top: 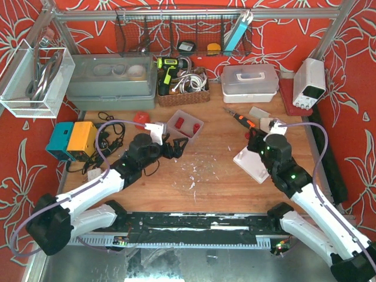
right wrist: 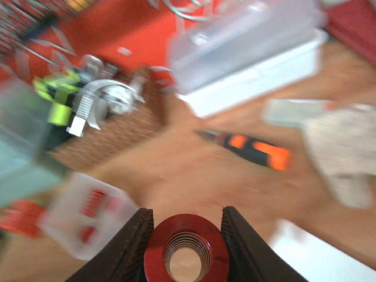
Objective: Install the large spring
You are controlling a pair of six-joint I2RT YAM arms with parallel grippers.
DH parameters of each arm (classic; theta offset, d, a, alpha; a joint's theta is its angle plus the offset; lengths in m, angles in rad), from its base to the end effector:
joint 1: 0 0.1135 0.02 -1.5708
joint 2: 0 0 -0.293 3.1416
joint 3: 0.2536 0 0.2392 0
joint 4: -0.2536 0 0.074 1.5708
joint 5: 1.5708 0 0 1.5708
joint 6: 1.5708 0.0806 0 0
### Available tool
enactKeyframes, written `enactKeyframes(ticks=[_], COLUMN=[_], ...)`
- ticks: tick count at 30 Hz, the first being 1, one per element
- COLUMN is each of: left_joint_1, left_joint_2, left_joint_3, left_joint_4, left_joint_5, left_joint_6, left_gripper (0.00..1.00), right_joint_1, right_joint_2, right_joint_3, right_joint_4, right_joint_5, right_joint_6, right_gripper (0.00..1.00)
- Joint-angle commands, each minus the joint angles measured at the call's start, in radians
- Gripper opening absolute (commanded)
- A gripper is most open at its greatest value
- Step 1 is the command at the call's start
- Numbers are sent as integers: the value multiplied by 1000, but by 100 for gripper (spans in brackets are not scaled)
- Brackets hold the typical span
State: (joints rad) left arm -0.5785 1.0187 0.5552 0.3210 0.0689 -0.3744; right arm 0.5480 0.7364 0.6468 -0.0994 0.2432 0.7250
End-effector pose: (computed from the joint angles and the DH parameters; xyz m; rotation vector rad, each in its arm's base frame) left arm 0.2089 -0.1430 0.2912 0.2333 1.7582 -0.7590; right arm 0.1709 0.0816 0.3207 0.3403 1.7768 0.7077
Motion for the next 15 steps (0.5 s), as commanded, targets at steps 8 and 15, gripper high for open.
enactKeyframes(ticks=[8,15], left_joint_1=[-95,-96], left_joint_2=[146,174], left_joint_3=[-71,-108], left_joint_4=[9,111], left_joint_5=[-32,53], left_joint_6=[14,7], left_gripper=[100,100], right_joint_1=[0,16], right_joint_2=[-148,-200], right_joint_3=[49,-64], right_joint_4=[-737,-740], right_joint_5=[341,270], right_joint_6=[-49,90], right_gripper=[0,0])
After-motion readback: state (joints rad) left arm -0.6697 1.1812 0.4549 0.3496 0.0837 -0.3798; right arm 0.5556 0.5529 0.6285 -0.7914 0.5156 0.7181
